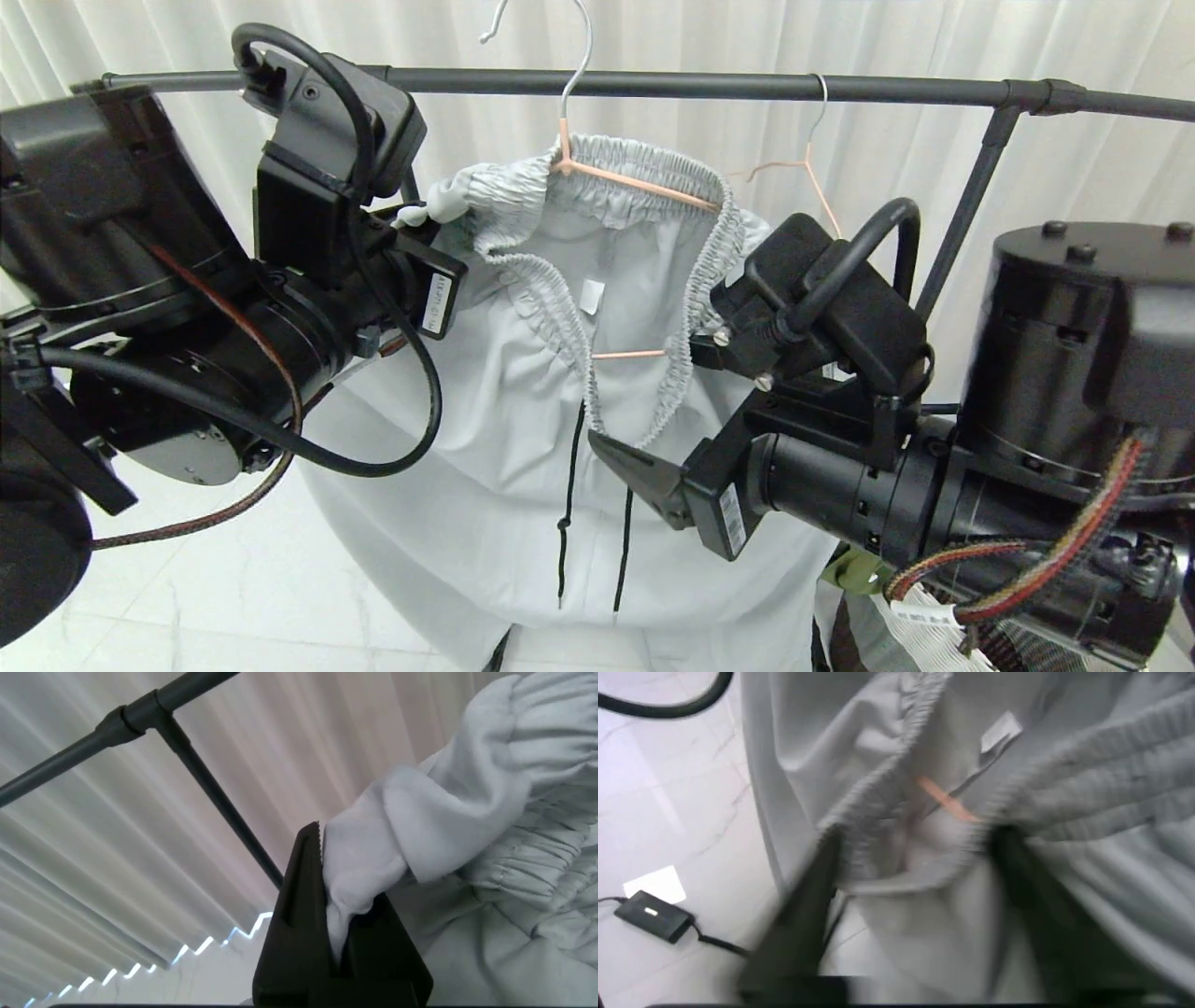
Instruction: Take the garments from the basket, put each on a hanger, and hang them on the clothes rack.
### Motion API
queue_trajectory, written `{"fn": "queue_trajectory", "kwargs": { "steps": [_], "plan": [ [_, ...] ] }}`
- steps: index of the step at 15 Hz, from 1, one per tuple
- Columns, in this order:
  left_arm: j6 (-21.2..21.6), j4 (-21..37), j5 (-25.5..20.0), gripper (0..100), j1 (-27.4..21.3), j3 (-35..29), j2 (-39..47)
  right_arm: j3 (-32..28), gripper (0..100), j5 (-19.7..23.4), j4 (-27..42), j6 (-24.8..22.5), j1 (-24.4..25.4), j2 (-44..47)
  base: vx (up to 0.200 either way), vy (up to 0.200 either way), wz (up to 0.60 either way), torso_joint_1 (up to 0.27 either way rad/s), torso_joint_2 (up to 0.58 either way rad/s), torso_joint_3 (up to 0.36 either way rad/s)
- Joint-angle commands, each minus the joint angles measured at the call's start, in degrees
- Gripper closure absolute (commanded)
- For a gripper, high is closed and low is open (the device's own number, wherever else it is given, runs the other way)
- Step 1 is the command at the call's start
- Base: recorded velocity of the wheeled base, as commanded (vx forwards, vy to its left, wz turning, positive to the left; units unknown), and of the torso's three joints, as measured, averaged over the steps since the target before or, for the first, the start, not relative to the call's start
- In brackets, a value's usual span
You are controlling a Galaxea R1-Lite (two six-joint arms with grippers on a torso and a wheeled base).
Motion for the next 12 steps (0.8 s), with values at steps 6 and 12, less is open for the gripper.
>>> {"fn": "queue_trajectory", "kwargs": {
  "steps": [6,12],
  "plan": [
    [-0.2,0.0,-0.3,100,0.0,0.8,0.1,6.3,0,0.4,0.5,-0.5,-4.7,-8.3,0.0,0.0,0.0,0.0,0.0,0.0],
    [0.4,-3.4,-0.4,100,-2.2,5.9,0.1,-1.1,0,5.2,9.6,-4.4,-14.2,-10.5,0.0,0.0,0.0,0.0,0.0,0.0]
  ]
}}
